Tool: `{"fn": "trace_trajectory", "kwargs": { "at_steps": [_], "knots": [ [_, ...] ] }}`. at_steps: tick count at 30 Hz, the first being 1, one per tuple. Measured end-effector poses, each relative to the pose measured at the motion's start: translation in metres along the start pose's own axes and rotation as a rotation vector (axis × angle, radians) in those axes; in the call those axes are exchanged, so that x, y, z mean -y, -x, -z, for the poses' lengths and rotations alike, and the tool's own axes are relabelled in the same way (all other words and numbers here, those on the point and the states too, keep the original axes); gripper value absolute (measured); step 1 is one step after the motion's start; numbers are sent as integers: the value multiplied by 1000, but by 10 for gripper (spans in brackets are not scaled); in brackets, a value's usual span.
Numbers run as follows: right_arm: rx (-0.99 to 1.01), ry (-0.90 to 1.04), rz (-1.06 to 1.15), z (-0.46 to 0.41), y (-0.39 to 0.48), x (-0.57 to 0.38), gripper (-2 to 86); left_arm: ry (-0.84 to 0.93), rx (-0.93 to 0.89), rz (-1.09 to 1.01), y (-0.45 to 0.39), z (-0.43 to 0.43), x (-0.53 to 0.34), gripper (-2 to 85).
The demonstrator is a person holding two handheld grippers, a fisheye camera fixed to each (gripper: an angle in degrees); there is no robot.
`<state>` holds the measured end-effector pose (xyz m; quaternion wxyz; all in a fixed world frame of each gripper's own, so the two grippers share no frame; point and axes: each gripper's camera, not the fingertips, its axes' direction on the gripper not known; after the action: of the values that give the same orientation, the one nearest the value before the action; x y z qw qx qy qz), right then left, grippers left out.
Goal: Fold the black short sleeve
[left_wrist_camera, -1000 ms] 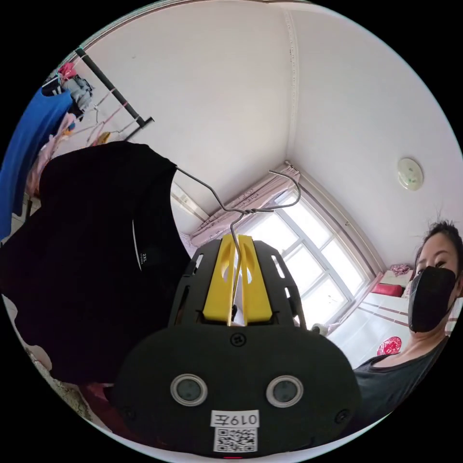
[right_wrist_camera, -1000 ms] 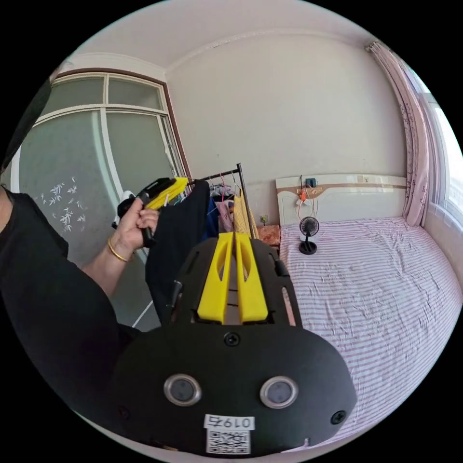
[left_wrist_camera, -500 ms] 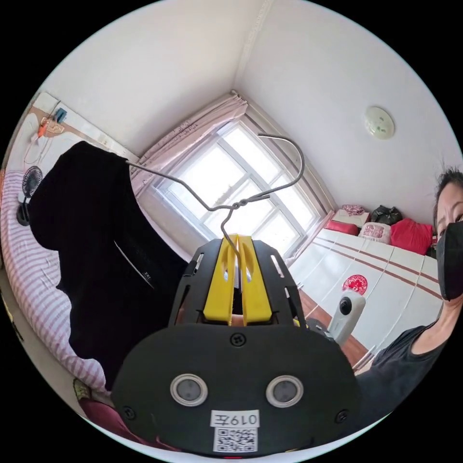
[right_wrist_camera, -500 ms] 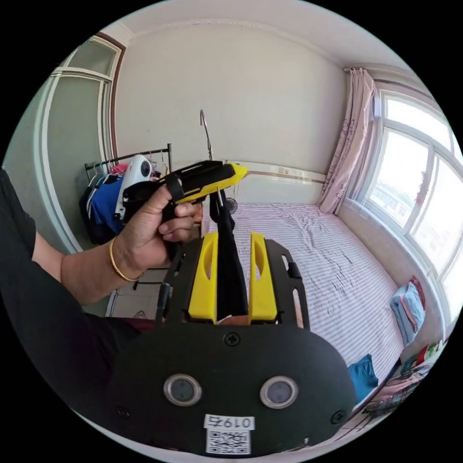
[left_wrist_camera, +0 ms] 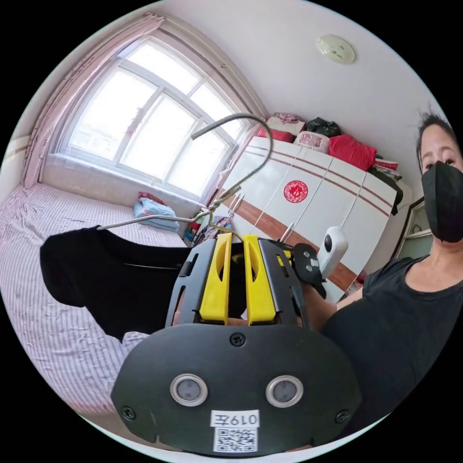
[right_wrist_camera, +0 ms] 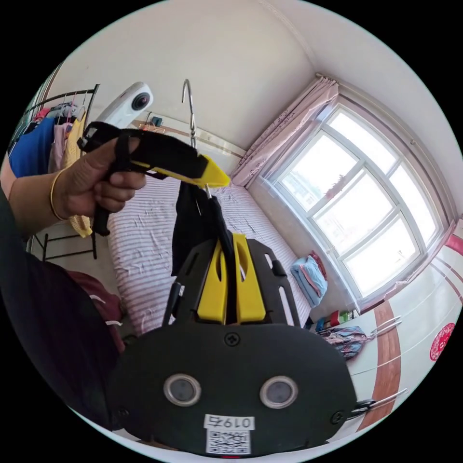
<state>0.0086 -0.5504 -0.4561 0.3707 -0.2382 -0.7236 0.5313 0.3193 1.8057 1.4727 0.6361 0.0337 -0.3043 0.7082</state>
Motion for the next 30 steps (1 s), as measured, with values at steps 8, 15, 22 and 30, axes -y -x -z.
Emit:
{"fn": "trace_trajectory", "kwargs": {
  "at_steps": [8, 15, 22, 30],
  "knots": [
    [-96, 133, -23, -17, 18, -15, -9, 203, 504, -328, 73, 13, -11, 88],
    [-13, 107, -54, 1, 39, -22, -9, 500, 457, -582, 168, -61, -9, 145],
    [140, 33, -85, 11, 70, -42, -9, 768, 92, -712, 242, -107, -37, 62],
    [300, 189, -269, -41, 95, -86, -9, 1003, -270, -612, 272, -103, -65, 37]
  ]
}}
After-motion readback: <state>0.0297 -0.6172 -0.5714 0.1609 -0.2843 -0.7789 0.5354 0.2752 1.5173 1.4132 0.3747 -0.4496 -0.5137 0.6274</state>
